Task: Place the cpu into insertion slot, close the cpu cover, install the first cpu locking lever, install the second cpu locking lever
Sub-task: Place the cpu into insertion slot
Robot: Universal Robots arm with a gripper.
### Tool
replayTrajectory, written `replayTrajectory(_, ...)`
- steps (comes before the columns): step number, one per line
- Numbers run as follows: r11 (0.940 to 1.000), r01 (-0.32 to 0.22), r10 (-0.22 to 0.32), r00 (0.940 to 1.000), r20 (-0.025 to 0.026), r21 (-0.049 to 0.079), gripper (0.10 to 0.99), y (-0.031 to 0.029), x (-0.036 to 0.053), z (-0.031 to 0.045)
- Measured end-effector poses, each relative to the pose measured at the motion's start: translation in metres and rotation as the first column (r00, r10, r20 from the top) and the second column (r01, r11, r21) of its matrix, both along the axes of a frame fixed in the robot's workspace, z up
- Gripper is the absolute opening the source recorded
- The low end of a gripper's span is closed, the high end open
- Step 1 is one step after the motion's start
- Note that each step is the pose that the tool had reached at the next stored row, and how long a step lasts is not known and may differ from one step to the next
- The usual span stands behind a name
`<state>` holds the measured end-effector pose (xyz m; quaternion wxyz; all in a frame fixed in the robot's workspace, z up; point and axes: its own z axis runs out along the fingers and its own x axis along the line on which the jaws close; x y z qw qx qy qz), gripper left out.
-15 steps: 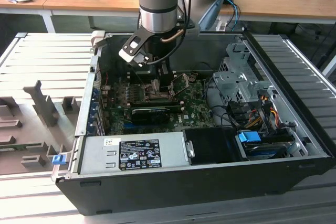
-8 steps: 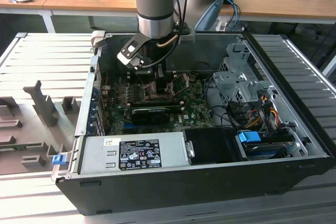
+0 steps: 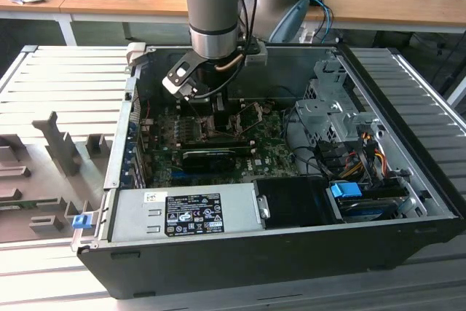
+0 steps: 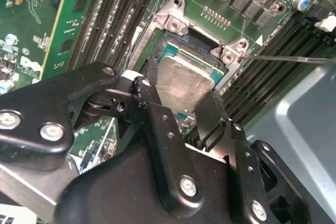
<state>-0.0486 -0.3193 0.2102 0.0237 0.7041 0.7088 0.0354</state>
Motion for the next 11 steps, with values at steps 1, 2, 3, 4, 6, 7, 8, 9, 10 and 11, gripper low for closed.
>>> replayTrajectory(1,1.0000,0.000,0.000,1.0000,0.0001,0.000,0.525,0.0000,0.0000,-0.0016)
replayTrajectory(2,1.0000,0.000,0.000,1.0000,0.0000,0.000,0.525,0.0000,0.0000,-0.0033)
replayTrajectory(3,1.0000,0.001,-0.001,1.0000,0.0000,-0.001,0.525,0.0000,0.0000,-0.0040)
replayTrajectory(4,1.0000,0.002,-0.002,1.0000,0.0000,-0.001,0.525,0.0000,0.0000,-0.0044)
replayTrajectory(6,1.0000,0.003,-0.003,1.0000,0.0000,-0.002,0.525,0.0003,0.0000,-0.0052)
replayTrajectory(7,1.0000,0.003,-0.003,1.0000,0.0000,-0.002,0.525,0.0004,0.0000,-0.0055)
replayTrajectory(8,1.0000,0.003,-0.003,1.0000,0.0000,-0.002,0.525,0.0005,0.0001,-0.0064)
replayTrajectory(9,1.0000,0.004,-0.004,1.0000,0.0000,-0.003,0.525,0.0008,0.0001,-0.0071)
replayTrajectory(10,1.0000,0.004,-0.004,1.0000,-0.0001,-0.003,0.525,0.0012,0.0002,-0.0075)
replayTrajectory(11,1.0000,0.004,-0.004,1.0000,-0.0001,-0.003,0.525,0.0011,0.0002,-0.0076)
